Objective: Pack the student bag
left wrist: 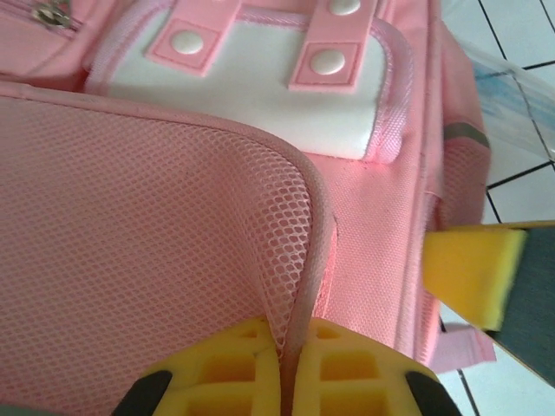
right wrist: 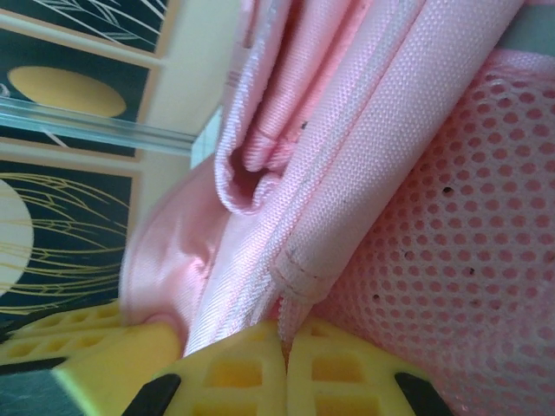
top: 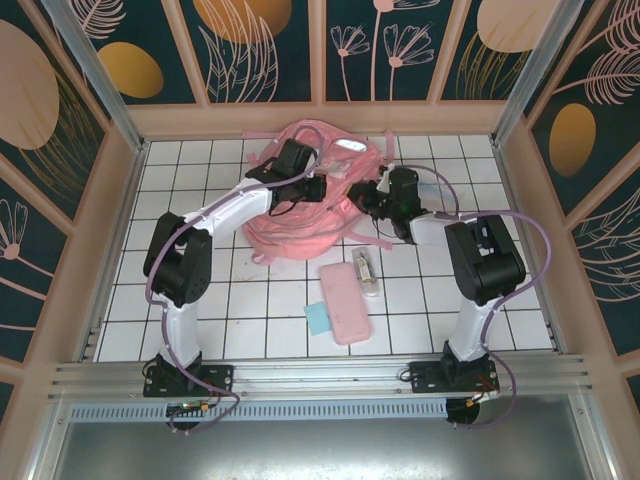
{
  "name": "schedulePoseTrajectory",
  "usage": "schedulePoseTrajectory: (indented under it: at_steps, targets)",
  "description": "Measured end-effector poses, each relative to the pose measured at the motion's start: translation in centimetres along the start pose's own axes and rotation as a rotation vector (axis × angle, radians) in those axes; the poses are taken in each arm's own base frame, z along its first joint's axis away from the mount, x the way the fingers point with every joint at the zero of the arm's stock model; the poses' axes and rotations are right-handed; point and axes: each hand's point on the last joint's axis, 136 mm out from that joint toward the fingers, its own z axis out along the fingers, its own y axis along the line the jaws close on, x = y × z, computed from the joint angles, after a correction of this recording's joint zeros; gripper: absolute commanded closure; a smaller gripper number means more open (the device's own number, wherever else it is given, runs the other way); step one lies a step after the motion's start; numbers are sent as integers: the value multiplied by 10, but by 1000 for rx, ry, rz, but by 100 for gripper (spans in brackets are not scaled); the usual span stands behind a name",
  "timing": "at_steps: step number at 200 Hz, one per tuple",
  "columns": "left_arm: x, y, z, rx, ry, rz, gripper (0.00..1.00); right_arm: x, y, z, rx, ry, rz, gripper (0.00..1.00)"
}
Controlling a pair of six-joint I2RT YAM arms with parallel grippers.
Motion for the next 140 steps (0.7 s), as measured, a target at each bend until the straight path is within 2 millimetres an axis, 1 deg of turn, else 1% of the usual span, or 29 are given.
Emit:
schedulePoseTrajectory:
  at_steps: [5, 11, 17, 28, 38, 50, 59, 74, 85, 97, 108, 127, 140]
  targets:
    - [-2, 1, -1, -5, -3, -2, 52, 1, 3, 1, -4, -5, -1, 100]
    - [-5, 2, -3, -8, -13, -3, 44, 5, 7, 2, -10, 0, -1, 100]
    - [-9, 2, -5, -12, -25, -3, 41, 9, 10, 4, -13, 7, 0, 100]
    - [-14, 1, -12, -11, -39, -14, 39, 18, 15, 8, -17, 19, -1, 100]
    - [-17, 1, -20, -12, -47, -30, 39, 27, 19, 11, -21, 33, -4, 100]
    - [-19, -2, -35, -6, -62, -49, 41, 35, 24, 15, -26, 46, -11, 100]
    - [-19, -3, -47, -3, -69, -63, 45, 39, 27, 16, -27, 50, -12, 100]
    - [-14, -6, -64, 1, -74, -91, 54, 43, 29, 18, -28, 52, -6, 100]
    - [-6, -7, -72, -1, -63, -112, 59, 43, 29, 18, -27, 49, 1, 100]
    - [7, -8, -73, -15, -43, -134, 62, 43, 29, 19, -25, 47, 9, 100]
    - [23, -8, -68, -35, -11, -141, 64, 43, 30, 19, -25, 43, 18, 100]
    - [59, -6, -57, -73, 63, -159, 68, 43, 32, 21, -27, 38, 24, 100]
    - [79, -4, -51, -94, 101, -178, 66, 44, 34, 22, -31, 39, 25, 100]
